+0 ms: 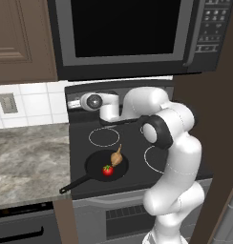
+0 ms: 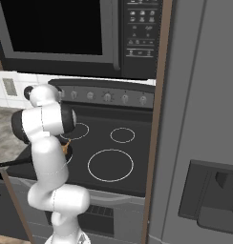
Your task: Place the pan on the front left burner on the stove. Then place the tomato and the onion in the pan and turn on the front left burner.
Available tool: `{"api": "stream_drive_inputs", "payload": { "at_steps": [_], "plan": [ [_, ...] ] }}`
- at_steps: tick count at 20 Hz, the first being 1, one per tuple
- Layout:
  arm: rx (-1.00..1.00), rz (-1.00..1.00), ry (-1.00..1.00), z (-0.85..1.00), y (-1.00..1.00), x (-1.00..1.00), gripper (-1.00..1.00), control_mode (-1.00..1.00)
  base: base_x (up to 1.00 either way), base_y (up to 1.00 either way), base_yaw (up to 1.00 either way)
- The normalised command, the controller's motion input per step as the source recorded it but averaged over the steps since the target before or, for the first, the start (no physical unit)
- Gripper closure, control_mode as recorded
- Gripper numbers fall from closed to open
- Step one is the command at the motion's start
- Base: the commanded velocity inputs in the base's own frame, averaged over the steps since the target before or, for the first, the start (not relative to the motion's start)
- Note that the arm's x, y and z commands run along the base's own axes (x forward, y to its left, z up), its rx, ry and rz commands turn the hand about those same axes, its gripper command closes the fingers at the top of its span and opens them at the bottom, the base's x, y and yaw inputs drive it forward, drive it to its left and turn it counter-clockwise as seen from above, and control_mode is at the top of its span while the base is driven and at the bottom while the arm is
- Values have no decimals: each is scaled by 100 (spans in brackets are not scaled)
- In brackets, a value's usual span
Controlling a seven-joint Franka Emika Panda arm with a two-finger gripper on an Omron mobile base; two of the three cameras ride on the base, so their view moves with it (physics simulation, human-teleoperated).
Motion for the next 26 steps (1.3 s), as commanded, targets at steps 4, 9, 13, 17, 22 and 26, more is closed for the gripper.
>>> {"api": "stream_drive_inputs", "payload": {
  "at_steps": [4,9,13,17,22,26],
  "plan": [
    [0,0,0,-6,0,14,-100,-100,0,0,0],
    [0,0,2,-11,0,10,100,-100,0,0,0],
    [0,0,1,-17,0,2,100,-100,0,0,0],
    [0,0,0,-8,0,13,100,-100,0,0,0],
    [0,0,0,-6,0,31,100,-100,0,0,0],
    [0,0,0,-11,3,48,100,-100,0,0,0]
  ]
}}
